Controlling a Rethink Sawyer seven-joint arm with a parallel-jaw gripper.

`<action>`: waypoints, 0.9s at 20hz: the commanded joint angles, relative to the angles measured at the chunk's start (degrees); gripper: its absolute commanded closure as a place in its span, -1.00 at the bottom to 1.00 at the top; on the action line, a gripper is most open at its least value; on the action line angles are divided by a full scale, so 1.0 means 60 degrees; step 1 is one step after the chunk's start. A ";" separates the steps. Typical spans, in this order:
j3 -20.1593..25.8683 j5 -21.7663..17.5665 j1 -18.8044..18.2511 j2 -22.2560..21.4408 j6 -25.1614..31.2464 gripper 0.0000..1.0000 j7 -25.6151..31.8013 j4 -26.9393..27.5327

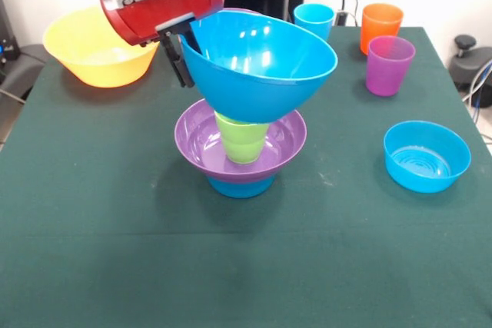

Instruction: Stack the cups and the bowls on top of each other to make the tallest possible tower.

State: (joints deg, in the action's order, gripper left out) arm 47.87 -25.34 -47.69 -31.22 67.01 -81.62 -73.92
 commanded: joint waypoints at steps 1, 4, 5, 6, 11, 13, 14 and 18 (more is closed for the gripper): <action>0.0323 -0.0321 -0.0203 0.0217 0.0516 1.00 0.3220 -0.0468; 0.0377 -0.0311 -0.0307 0.0244 0.0442 1.00 0.3158 -0.0643; 0.0402 -0.0302 -0.0336 0.0250 0.0421 1.00 0.3125 -0.0706; 0.0422 -0.0290 -0.0368 0.0261 0.0388 1.00 0.3071 -0.0770; 0.0614 -0.0171 -0.0595 0.0381 0.0119 1.00 0.2792 -0.1118; 0.0677 -0.0158 -0.0671 0.0429 0.0031 1.00 0.2696 -0.1227; 0.0711 -0.0145 -0.0708 0.0455 -0.0009 1.00 0.2665 -0.1273; 0.1015 0.0050 -0.0948 0.0630 -0.0309 1.00 0.2529 -0.1571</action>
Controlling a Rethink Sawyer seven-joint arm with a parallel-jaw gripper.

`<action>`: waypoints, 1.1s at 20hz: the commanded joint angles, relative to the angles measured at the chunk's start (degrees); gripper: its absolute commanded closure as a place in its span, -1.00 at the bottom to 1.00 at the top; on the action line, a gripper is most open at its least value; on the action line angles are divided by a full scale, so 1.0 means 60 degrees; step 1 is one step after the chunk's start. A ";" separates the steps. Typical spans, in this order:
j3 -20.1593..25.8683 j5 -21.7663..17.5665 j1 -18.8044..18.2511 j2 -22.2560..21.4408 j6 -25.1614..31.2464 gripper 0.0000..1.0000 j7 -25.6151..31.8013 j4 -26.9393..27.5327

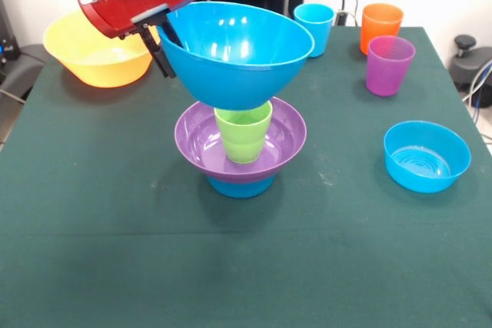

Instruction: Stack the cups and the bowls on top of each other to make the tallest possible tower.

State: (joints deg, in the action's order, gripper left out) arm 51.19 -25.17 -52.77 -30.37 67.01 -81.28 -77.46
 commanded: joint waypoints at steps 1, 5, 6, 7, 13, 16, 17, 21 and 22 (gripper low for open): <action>0.0475 -0.0003 -0.0101 0.0506 -0.0311 1.00 0.2433 -0.0995; 0.0584 -0.0080 -0.0148 0.0604 -0.0392 1.00 0.2312 -0.1041; 0.0595 -0.0105 -0.0153 0.0655 -0.0404 1.00 0.2317 -0.1023; 0.0609 -0.0139 -0.0175 0.0692 -0.0421 1.00 0.2320 -0.1034; 0.0724 -0.0208 -0.0223 0.0931 -0.0450 1.00 0.2315 -0.0899; 0.0754 -0.0282 -0.0260 0.0959 -0.0437 1.00 0.2368 -0.0881; 0.0762 -0.0304 -0.0275 0.0932 -0.0386 1.00 0.2411 -0.0866; 0.0726 -0.0510 -0.0264 0.0900 -0.0301 1.00 0.2555 -0.0717; 0.0712 -0.0551 -0.0257 0.0915 -0.0258 1.00 0.2619 -0.0657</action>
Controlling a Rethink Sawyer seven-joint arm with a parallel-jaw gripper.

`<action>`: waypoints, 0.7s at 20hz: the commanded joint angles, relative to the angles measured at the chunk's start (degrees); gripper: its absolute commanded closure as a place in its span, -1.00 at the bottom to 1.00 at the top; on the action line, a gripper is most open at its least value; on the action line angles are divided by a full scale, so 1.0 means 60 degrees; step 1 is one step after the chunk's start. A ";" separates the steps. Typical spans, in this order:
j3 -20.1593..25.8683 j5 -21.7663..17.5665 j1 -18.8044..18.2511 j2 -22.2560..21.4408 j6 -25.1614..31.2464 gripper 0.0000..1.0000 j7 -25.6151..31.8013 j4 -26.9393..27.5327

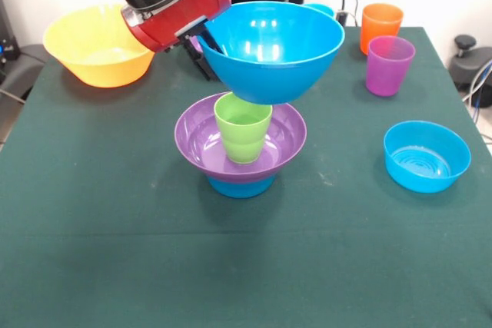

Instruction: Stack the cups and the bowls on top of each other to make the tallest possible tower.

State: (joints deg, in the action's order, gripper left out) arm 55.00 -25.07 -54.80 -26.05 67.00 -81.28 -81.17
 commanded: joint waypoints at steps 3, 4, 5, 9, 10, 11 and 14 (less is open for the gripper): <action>0.0071 -0.0638 0.0087 0.0179 -0.0120 1.00 0.2800 0.0096; 0.0064 -0.0659 0.0087 0.0171 -0.0064 1.00 0.2856 0.0138; 0.0058 -0.0685 0.0101 0.0158 0.0003 1.00 0.2916 0.0206; 0.0046 -0.0782 0.0058 0.0122 0.0151 1.00 0.3156 0.0323; 0.0016 -0.0847 0.0085 0.0160 0.0134 1.00 0.3195 0.0380; -0.0012 -0.0917 0.0113 0.0210 0.0094 1.00 0.3233 0.0434; -0.0077 -0.1106 0.0162 0.0338 -0.0007 1.00 0.3323 0.0528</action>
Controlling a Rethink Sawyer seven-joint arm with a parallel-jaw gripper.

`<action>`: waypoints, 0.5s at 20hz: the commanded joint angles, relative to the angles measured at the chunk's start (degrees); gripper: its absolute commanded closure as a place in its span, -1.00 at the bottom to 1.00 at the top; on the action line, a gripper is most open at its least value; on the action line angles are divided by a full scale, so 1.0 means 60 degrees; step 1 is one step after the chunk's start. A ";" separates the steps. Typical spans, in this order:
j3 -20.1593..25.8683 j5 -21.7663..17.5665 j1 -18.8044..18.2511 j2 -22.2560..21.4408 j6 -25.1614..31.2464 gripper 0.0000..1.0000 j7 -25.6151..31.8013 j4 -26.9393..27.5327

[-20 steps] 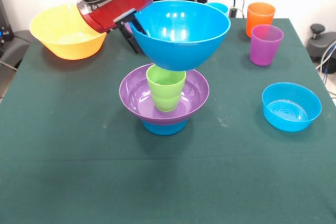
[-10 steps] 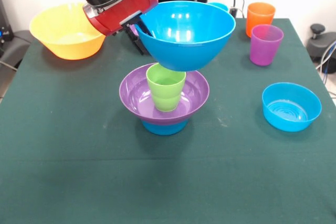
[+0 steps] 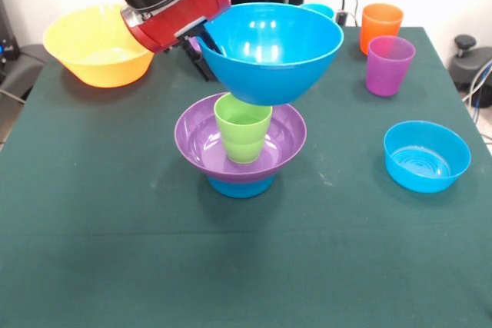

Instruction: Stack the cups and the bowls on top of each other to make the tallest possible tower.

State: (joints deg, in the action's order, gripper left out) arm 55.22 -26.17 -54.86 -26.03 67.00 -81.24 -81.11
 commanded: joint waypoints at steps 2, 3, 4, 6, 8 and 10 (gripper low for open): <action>-0.0119 -0.1039 0.0172 0.0393 -0.0017 1.00 0.3362 0.0550; -0.0106 -0.1075 0.0167 0.0416 -0.0028 1.00 0.3372 0.0557; -0.0108 -0.1117 0.0174 0.0433 -0.0014 1.00 0.3390 0.0580; -0.0093 -0.1170 0.0172 0.0454 0.0019 1.00 0.3422 0.0616; -0.0072 -0.1218 0.0148 0.0475 0.0029 1.00 0.3471 0.0627; -0.0060 -0.1251 0.0120 0.0474 -0.0008 1.00 0.3458 0.0578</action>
State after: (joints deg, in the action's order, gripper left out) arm 55.22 -29.29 -54.87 -25.32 67.00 -80.68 -80.80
